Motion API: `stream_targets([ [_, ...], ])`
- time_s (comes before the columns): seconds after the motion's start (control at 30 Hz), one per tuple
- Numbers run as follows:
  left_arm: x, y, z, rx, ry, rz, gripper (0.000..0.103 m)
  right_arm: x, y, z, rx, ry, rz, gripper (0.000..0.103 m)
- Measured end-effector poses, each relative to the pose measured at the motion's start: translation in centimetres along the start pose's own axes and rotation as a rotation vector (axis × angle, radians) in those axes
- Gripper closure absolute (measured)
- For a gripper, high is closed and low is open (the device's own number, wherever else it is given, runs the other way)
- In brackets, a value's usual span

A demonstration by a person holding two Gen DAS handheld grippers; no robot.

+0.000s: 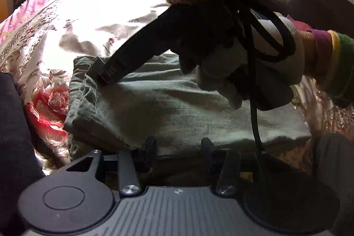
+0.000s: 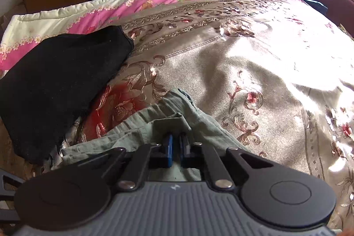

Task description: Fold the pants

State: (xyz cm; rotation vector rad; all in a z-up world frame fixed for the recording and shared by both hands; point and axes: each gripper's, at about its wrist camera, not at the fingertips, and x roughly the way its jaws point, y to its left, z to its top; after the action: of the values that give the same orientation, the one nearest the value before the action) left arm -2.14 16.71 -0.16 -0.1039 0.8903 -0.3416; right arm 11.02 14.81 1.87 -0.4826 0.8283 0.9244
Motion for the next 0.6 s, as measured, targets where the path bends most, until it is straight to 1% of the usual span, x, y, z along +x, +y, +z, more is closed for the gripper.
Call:
stream_targets([
  [0.03,0.2,-0.2,-0.3,0.004,0.017,0.001,0.045,0.0,0.1,0.1,-0.008,-0.006,-0.001,0.098],
  [0.07,0.1,-0.3,-0.5,-0.003,0.003,0.003,0.045,-0.2,0.1,0.1,-0.006,-0.015,0.005,0.099],
  [0.13,-0.4,-0.5,-0.4,-0.005,0.004,0.000,0.045,-0.9,0.0,0.4,-0.006,-0.050,0.017,0.101],
  [0.17,-0.6,-0.6,-0.2,-0.005,-0.003,-0.002,0.045,-1.2,0.2,0.7,-0.028,-0.072,0.011,0.101],
  [0.2,-0.7,-0.7,0.0,0.000,-0.014,-0.004,0.045,-1.4,0.4,0.9,-0.056,-0.089,-0.010,0.099],
  [0.23,-0.9,-1.0,0.2,0.010,-0.026,-0.003,0.046,-1.1,0.9,1.3,-0.094,-0.094,-0.032,0.093],
  [0.27,-1.4,-1.5,0.5,0.028,-0.045,0.000,0.045,-0.6,1.0,1.7,-0.102,-0.062,-0.012,0.092],
  [0.3,-1.7,-1.9,0.8,0.051,-0.064,0.005,0.045,0.0,0.9,1.8,-0.085,-0.039,0.008,0.092],
  [0.33,-1.7,-2.1,1.0,0.065,-0.069,0.017,0.045,0.2,0.8,1.8,-0.058,-0.047,0.005,0.092],
  [0.37,-1.4,-2.2,1.1,0.068,-0.062,0.029,0.045,0.2,0.6,1.7,-0.041,-0.054,0.003,0.093],
  [0.4,-0.6,-2.1,1.3,0.061,-0.033,0.049,0.045,-0.2,0.3,1.6,-0.012,-0.063,0.003,0.094],
  [0.47,1.2,-1.4,1.4,0.020,0.067,0.049,0.045,-2.5,-1.4,0.7,0.097,-0.113,-0.003,0.094],
  [0.5,1.8,-1.2,1.3,-0.018,0.104,0.052,0.046,-4.0,-2.5,-0.1,0.141,-0.138,-0.008,0.094],
  [0.53,1.8,-1.4,1.2,-0.020,0.099,0.051,0.046,-5.7,-3.8,-1.1,0.183,-0.159,-0.019,0.092],
  [0.6,1.1,-2.3,1.3,0.011,0.075,0.043,0.046,-9.4,-7.0,-3.9,0.291,-0.185,-0.044,0.089],
])
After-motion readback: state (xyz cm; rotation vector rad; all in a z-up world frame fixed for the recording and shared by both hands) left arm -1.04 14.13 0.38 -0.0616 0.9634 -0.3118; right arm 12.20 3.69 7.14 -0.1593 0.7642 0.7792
